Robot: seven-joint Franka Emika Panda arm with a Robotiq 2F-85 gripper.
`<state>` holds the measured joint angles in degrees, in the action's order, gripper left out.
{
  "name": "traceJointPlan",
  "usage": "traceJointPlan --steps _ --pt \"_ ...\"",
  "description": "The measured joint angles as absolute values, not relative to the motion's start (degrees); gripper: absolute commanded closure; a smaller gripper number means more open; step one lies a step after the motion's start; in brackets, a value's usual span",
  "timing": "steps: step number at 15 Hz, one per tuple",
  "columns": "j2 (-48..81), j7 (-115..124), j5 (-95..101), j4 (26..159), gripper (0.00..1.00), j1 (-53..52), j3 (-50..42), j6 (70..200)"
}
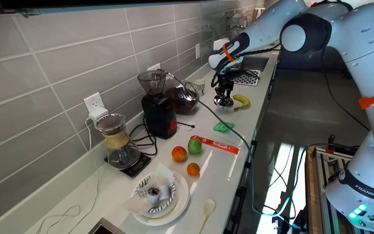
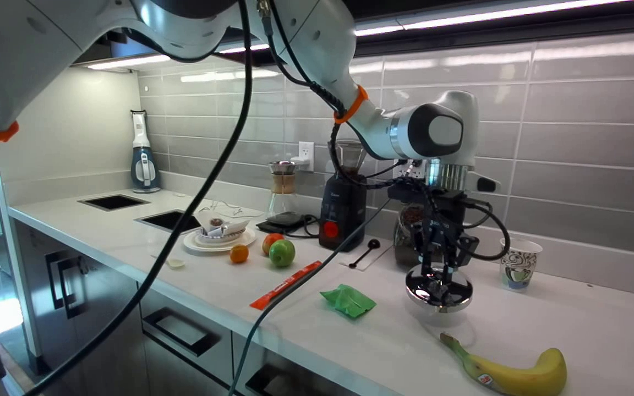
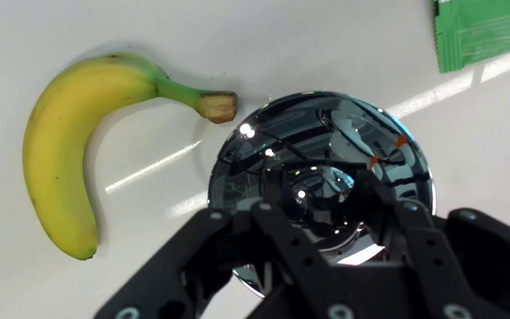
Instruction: Put the silver lid on the counter
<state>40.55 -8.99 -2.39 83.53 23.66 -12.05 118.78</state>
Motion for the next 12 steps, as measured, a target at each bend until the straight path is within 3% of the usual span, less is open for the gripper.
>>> traceJointPlan --steps 12 --pt "48.3 -7.5 -4.3 76.5 0.79 24.2 -10.7 118.7"
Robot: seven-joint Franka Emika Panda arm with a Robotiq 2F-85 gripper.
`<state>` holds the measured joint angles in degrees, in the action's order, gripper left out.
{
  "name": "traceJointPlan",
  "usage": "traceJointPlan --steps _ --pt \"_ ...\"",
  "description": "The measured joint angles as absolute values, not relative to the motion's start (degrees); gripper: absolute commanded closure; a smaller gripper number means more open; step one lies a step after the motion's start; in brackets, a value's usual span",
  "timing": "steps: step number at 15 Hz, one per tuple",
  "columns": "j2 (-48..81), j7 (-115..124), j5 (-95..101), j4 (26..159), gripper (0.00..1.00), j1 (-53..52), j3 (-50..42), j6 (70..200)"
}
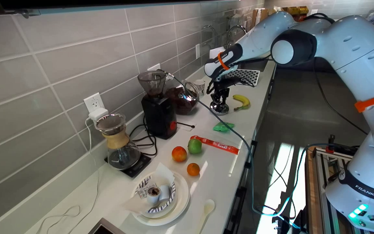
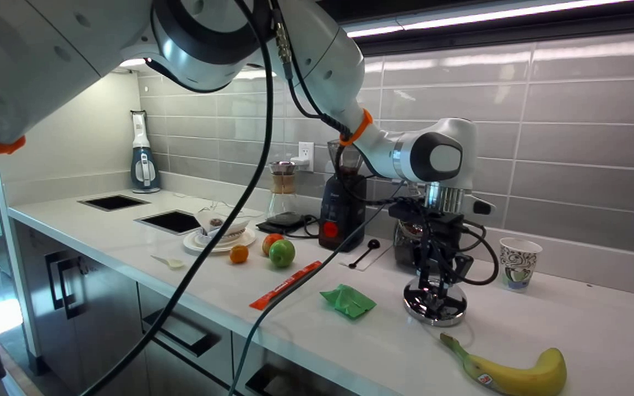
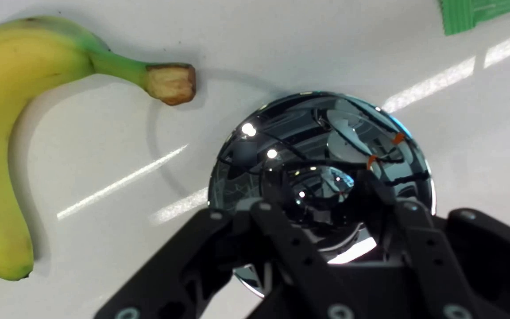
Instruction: Put the silver lid on the counter
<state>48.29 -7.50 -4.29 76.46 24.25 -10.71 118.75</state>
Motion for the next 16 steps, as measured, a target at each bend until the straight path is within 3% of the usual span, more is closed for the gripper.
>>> traceJointPlan --steps 12,13,14,16 --pt "51.1 -6.5 -4.3 72.6 0.79 24.3 -10.6 116.0" --pt "51.3 -6.3 -4.3 72.2 0.62 24.3 -10.6 115.5" --pt "51.5 -6.0 -4.3 71.8 0.29 24.3 -10.6 115.1" --pt "51.9 -5.5 -4.3 71.1 0.23 24.3 -10.6 114.4"
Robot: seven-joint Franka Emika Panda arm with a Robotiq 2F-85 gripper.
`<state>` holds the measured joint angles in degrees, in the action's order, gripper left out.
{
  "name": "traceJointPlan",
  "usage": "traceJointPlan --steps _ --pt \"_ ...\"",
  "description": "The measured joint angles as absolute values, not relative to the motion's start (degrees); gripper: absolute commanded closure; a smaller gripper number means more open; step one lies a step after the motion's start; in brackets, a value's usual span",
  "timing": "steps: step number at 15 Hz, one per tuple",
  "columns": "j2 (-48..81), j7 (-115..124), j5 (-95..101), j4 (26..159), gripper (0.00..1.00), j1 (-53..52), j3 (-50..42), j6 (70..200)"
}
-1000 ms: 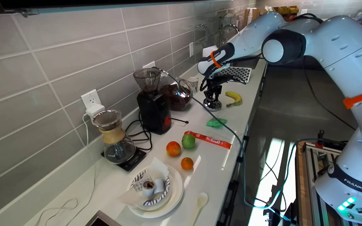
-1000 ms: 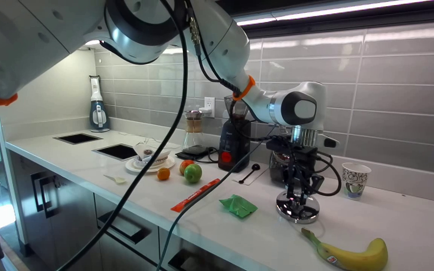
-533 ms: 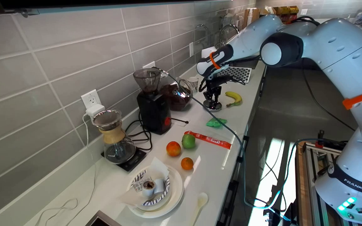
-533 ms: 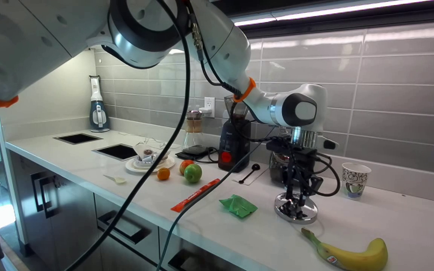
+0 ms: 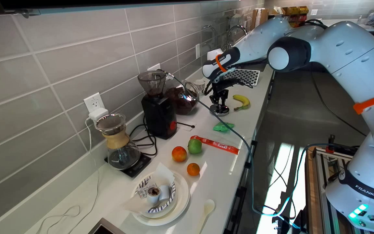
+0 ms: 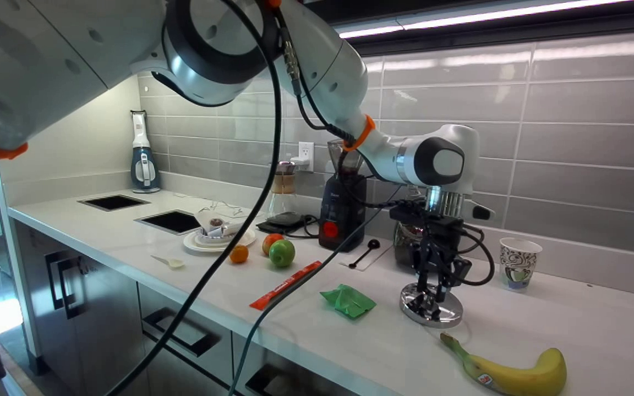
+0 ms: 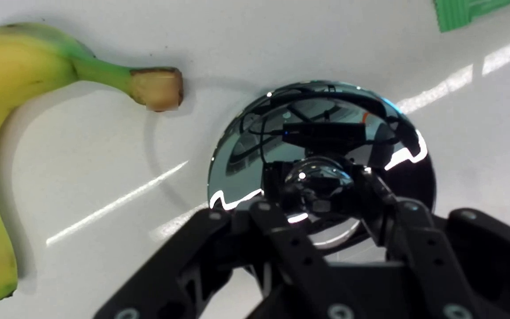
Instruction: Put the silver lid on the counter
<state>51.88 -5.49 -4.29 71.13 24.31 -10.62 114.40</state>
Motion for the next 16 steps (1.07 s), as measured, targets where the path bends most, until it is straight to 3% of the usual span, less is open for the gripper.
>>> traceJointPlan --steps 3,16 --pt "52.5 -4.8 -4.3 70.5 0.01 24.3 -10.6 114.2" --pt "44.1 -6.5 -3.9 74.5 0.00 24.4 -11.0 114.2"
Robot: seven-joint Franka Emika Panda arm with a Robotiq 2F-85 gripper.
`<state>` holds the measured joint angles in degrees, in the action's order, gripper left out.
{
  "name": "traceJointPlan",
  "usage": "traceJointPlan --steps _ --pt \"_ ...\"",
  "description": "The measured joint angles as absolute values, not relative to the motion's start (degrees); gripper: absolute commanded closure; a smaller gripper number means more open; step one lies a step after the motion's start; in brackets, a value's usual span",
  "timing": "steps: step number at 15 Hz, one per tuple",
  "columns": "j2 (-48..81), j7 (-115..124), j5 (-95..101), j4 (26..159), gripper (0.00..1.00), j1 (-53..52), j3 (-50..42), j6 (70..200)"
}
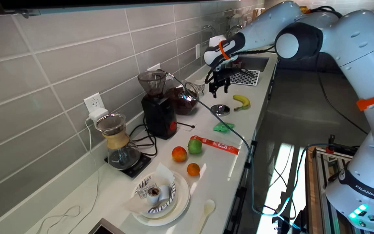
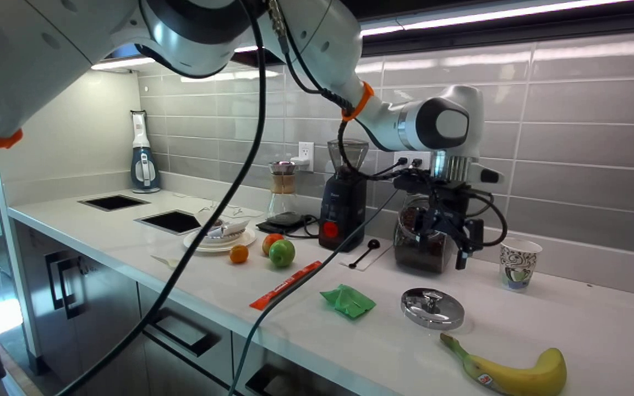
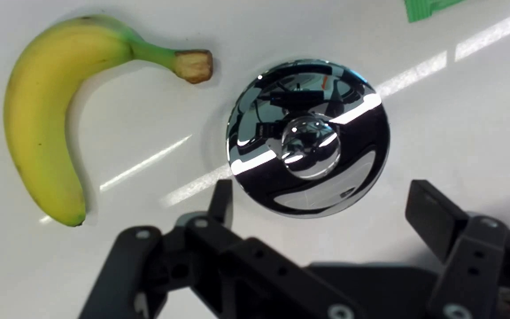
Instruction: Put the silver lid on the counter
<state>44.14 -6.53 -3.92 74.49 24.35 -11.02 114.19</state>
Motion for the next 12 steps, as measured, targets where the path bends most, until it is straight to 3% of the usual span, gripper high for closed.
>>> traceJointPlan --steps 12 --pt "23.3 -9.5 0.2 94.1 0.00 23.2 -12.4 118.4"
